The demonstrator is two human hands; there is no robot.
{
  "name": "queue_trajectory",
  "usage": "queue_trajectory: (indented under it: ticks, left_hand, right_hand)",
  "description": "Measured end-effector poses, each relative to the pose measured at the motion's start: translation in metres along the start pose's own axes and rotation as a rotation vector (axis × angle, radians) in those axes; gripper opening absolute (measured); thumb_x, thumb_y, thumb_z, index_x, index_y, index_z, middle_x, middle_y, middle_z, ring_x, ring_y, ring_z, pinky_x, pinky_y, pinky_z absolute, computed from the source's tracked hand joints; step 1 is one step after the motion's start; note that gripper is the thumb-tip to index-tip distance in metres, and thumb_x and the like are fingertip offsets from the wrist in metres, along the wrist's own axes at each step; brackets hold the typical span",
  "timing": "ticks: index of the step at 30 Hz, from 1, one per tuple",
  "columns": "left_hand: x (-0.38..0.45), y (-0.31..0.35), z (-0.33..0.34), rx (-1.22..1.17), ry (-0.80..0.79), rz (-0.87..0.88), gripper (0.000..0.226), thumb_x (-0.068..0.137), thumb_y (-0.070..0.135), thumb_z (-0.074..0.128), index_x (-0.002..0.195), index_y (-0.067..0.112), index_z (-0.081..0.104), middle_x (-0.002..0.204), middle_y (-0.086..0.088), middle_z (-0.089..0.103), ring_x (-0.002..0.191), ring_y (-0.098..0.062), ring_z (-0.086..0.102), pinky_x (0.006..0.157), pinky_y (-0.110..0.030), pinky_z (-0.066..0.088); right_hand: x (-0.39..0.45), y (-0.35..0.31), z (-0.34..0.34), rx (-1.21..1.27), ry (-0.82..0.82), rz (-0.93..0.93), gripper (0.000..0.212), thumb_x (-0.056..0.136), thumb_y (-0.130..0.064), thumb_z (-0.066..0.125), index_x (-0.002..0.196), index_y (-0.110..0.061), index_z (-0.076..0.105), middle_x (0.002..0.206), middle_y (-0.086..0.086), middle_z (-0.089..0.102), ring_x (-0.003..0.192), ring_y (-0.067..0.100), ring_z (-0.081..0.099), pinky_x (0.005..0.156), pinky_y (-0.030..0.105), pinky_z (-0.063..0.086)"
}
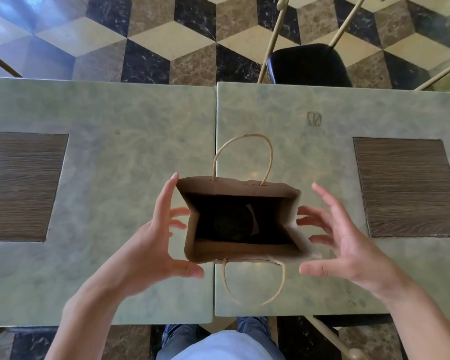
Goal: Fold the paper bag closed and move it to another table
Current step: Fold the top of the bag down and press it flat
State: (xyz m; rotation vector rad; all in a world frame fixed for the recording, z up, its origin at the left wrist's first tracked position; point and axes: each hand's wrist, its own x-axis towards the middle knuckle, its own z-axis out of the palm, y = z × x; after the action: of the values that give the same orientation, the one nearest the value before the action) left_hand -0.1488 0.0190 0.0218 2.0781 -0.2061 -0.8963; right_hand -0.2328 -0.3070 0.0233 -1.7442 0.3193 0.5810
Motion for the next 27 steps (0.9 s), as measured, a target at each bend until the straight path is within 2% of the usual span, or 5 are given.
queue_trajectory:
  ticks: [6, 10, 14, 19, 27]
  left_hand:
    - [0.007, -0.016, 0.015, -0.071, 0.055, 0.031, 0.148, 0.055, 0.016, 0.092, 0.136, 0.059, -0.023, 0.131, 0.012, 0.055, 0.118, 0.006, 0.052, 0.099, -0.012, 0.035]
    - [0.012, -0.022, 0.025, -0.096, 0.097, 0.073, 0.143, 0.062, 0.008, 0.088, 0.14, 0.052, -0.024, 0.121, 0.025, 0.058, 0.118, 0.009, 0.052, 0.103, -0.013, 0.035]
    - [0.017, -0.023, 0.027, -0.104, 0.079, 0.101, 0.129, 0.073, 0.006, 0.081, 0.141, 0.056, -0.017, 0.124, 0.028, 0.057, 0.121, 0.004, 0.053, 0.104, -0.026, 0.039]
    - [0.022, -0.025, 0.029, -0.069, 0.143, 0.082, 0.119, 0.079, 0.004, 0.074, 0.143, 0.055, -0.012, 0.102, 0.035, 0.067, 0.105, 0.006, 0.062, 0.097, -0.022, 0.044]
    - [0.031, -0.038, 0.034, -0.187, 0.228, 0.045, 0.097, 0.076, -0.006, 0.073, 0.14, 0.052, 0.028, 0.118, 0.008, 0.068, 0.111, -0.012, 0.063, 0.101, -0.044, 0.048]
  right_hand:
    - [0.006, 0.016, 0.011, -0.116, -0.065, 0.081, 0.096, 0.064, -0.019, 0.093, 0.134, -0.05, 0.035, 0.132, -0.035, 0.047, 0.122, -0.022, 0.043, 0.092, 0.001, 0.036]
    - [0.013, 0.02, 0.021, -0.029, 0.01, 0.047, 0.064, 0.076, -0.014, 0.083, 0.132, -0.028, 0.055, 0.128, -0.014, 0.067, 0.123, 0.003, 0.058, 0.101, 0.024, 0.044]
    - [0.018, 0.024, 0.027, 0.03, 0.113, 0.046, 0.055, 0.076, -0.008, 0.081, 0.117, -0.037, 0.059, 0.115, -0.031, 0.069, 0.116, -0.002, 0.061, 0.103, 0.023, 0.046]
    - [0.024, 0.029, 0.032, 0.121, 0.128, 0.026, 0.053, 0.08, 0.001, 0.076, 0.121, -0.03, 0.06, 0.123, -0.012, 0.071, 0.114, 0.015, 0.067, 0.1, 0.038, 0.051]
    - [0.031, 0.037, 0.04, -0.013, 0.17, -0.049, 0.043, 0.082, 0.004, 0.073, 0.116, -0.02, 0.062, 0.103, -0.016, 0.077, 0.094, 0.002, 0.072, 0.077, 0.009, 0.048]
